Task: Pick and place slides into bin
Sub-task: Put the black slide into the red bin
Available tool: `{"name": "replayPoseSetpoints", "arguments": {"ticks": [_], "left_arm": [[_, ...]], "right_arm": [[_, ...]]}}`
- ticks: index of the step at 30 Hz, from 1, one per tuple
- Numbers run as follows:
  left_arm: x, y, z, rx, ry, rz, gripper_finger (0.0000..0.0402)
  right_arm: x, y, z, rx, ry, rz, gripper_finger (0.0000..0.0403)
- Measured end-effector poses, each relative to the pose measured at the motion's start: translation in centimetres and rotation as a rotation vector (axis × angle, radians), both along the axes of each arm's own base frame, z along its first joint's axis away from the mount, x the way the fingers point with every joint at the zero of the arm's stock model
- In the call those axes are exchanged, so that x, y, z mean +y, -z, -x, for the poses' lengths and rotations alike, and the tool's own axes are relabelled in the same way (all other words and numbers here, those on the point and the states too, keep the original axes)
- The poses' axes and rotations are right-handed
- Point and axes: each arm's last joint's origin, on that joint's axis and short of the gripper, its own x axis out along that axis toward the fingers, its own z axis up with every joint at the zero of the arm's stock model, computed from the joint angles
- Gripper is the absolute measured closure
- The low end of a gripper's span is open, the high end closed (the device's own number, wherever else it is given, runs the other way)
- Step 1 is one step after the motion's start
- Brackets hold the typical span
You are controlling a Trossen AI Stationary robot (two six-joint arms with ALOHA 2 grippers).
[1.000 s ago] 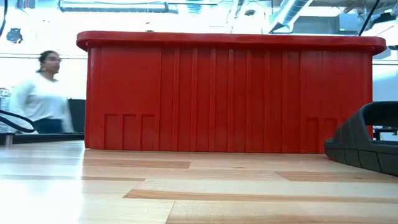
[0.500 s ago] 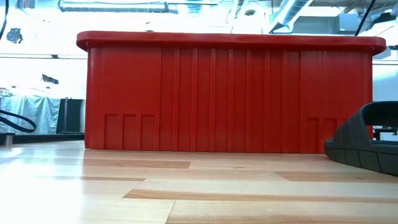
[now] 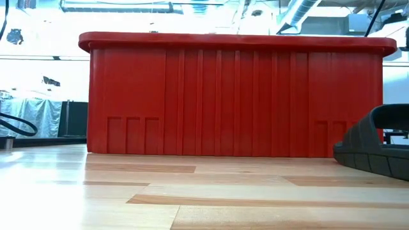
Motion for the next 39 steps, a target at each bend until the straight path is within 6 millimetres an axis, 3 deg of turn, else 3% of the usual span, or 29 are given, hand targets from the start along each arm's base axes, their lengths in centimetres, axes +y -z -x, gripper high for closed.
{"name": "replayPoseSetpoints", "arguments": {"ticks": [23,30,39], "left_arm": [[0.0,0.0,0.0,0.000,0.000,0.005,0.0192],[0.0,0.0,0.0,0.000,0.000,0.007,0.0192],[0.0,0.0,0.0,0.000,0.000,0.007,0.0192]], "right_arm": [[0.3,0.0,0.1,0.040,0.005,-0.059,0.0227],[1.0,2.6,-0.2,0.134,0.015,-0.066,0.0229],[1.1,3.7,-0.5,0.106,0.040,-0.013,0.0232]]}}
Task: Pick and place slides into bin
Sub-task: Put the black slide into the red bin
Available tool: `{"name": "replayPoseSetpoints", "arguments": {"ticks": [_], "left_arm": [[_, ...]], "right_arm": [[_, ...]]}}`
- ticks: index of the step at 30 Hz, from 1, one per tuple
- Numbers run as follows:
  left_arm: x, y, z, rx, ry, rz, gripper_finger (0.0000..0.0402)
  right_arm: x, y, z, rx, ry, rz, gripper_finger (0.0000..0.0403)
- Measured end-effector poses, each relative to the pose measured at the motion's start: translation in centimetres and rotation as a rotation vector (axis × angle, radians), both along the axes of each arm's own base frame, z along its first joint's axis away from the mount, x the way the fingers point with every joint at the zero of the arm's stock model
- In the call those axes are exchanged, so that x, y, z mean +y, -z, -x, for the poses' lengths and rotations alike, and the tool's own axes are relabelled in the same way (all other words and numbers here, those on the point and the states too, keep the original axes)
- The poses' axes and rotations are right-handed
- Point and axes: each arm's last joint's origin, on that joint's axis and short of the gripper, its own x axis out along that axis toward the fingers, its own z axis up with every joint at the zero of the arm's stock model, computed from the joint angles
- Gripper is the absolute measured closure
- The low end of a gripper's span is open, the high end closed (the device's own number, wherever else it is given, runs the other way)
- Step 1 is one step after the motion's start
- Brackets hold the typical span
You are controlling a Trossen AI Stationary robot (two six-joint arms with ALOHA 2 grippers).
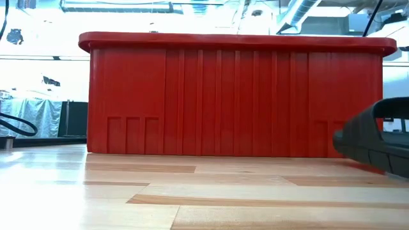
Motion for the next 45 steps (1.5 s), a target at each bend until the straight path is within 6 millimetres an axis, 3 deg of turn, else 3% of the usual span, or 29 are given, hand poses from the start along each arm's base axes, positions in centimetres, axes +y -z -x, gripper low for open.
{"name": "replayPoseSetpoints", "arguments": {"ticks": [13,23,29,35,45], "left_arm": [[0.0,0.0,0.0,0.003,0.000,0.000,0.0192],[0.0,0.1,0.0,0.011,0.000,0.002,0.0192],[0.0,0.1,0.0,0.013,0.000,0.006,0.0192],[0.0,0.1,0.0,0.013,0.000,0.006,0.0192],[0.0,0.3,0.0,0.032,-0.002,0.017,0.0192]], "right_arm": [[-0.1,2.0,-0.4,0.025,0.043,0.064,0.0232],[-0.7,2.1,-1.0,-0.001,0.068,0.095,0.0249],[-1.0,2.2,-1.1,0.009,0.130,0.107,0.0294],[-1.1,2.2,-1.2,0.009,0.169,0.101,0.0387],[-0.9,1.7,-1.3,0.019,0.227,0.100,0.0400]]}}
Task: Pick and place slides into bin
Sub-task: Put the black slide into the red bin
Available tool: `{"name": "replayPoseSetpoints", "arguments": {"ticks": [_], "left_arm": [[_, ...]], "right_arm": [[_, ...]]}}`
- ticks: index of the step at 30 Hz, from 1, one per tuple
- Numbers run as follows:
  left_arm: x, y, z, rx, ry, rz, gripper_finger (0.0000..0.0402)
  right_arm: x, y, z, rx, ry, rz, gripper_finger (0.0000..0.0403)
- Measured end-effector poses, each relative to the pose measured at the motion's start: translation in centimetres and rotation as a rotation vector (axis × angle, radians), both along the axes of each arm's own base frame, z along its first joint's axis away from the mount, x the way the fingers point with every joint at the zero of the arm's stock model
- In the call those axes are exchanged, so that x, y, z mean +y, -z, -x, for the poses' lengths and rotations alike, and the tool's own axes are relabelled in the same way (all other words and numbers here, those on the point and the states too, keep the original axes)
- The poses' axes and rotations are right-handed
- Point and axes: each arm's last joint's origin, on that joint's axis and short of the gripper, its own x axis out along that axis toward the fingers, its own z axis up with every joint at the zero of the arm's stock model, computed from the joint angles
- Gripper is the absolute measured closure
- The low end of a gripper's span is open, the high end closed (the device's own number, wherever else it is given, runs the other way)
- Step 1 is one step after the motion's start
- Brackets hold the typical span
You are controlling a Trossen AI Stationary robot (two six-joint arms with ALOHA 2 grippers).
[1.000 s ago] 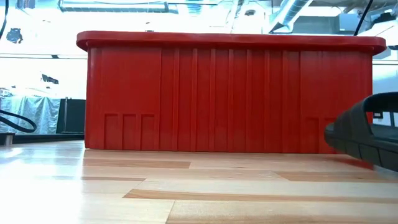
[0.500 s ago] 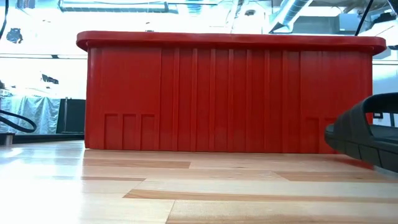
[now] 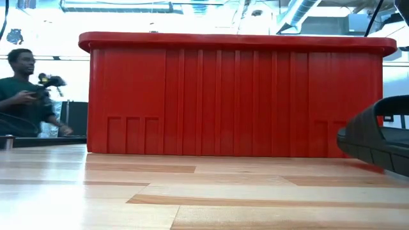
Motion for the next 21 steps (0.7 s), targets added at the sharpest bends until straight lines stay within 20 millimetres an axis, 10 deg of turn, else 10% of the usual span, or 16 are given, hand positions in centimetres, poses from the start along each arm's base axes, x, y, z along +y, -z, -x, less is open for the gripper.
{"name": "replayPoseSetpoints", "arguments": {"ticks": [21], "left_arm": [[0.0,0.2,0.0,0.022,-0.002,0.011,0.0192]], "right_arm": [[2.3,-4.4,-0.4,-0.012,-0.060,0.037,0.0403]]}}
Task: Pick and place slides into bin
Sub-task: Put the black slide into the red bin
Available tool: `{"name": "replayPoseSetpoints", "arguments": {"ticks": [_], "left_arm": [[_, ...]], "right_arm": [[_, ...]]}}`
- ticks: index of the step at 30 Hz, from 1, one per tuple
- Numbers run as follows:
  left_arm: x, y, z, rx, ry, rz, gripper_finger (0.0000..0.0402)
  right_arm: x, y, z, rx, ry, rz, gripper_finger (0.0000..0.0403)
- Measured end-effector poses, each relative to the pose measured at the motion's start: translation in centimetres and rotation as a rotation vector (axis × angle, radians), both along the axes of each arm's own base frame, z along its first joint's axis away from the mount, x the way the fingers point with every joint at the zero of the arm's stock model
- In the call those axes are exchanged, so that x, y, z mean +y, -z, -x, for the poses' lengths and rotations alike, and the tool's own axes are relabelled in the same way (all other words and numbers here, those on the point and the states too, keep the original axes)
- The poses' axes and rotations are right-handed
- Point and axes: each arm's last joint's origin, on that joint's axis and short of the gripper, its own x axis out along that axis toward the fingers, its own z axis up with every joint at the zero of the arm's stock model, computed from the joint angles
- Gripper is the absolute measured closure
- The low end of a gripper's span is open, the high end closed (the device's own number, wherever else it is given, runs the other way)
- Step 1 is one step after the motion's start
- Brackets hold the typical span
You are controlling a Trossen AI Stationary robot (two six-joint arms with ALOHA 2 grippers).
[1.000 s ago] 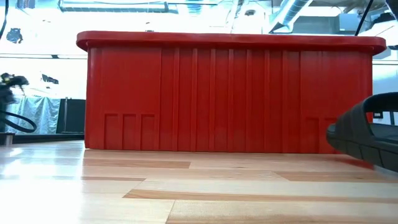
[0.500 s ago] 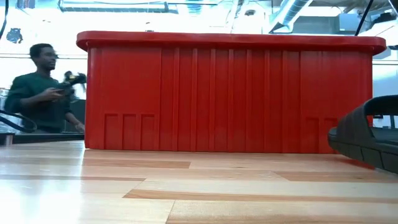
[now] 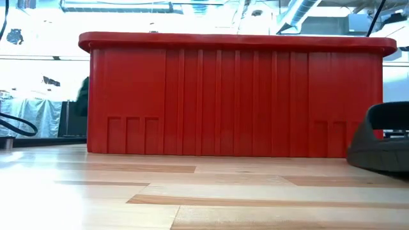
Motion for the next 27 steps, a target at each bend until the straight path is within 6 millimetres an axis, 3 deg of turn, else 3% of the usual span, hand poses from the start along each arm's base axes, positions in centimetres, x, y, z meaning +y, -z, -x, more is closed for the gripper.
{"name": "replayPoseSetpoints", "arguments": {"ticks": [12,27], "left_arm": [[0.0,0.0,0.0,0.000,0.000,0.000,0.0191],[0.0,0.0,0.0,0.001,0.000,0.006,0.0191]], "right_arm": [[1.7,-5.2,-1.4,-0.113,-0.138,-0.110,0.0402],[1.7,-12.7,-1.5,-0.224,-0.285,-0.139,0.0402]]}}
